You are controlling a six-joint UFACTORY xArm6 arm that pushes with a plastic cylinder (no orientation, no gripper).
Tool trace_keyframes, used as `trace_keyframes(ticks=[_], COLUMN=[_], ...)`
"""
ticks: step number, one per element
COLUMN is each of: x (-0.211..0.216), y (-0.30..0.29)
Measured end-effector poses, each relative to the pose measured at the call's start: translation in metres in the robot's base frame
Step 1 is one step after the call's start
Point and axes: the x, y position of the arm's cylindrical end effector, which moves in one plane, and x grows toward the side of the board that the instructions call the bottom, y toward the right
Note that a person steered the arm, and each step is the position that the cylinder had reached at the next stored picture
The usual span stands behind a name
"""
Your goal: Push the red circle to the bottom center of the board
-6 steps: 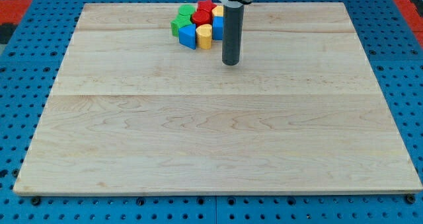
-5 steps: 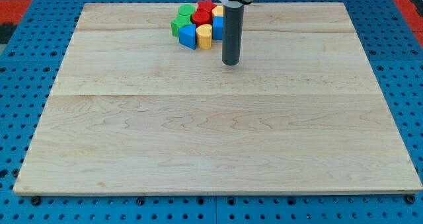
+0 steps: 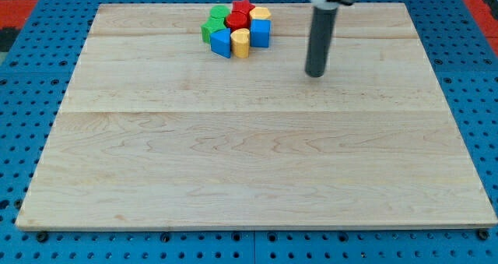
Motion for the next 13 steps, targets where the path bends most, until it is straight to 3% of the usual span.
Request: trace_keyframes(ticks=[1,2,4,5,8,10,11,13], x=[-0.003,-0.036,-0.139,-0.162,-0.164,-0.149,-0.153,-0.160], y=[0.065,0.110,0.118,0.115,0.104,-0.028,-0.019,-0.091])
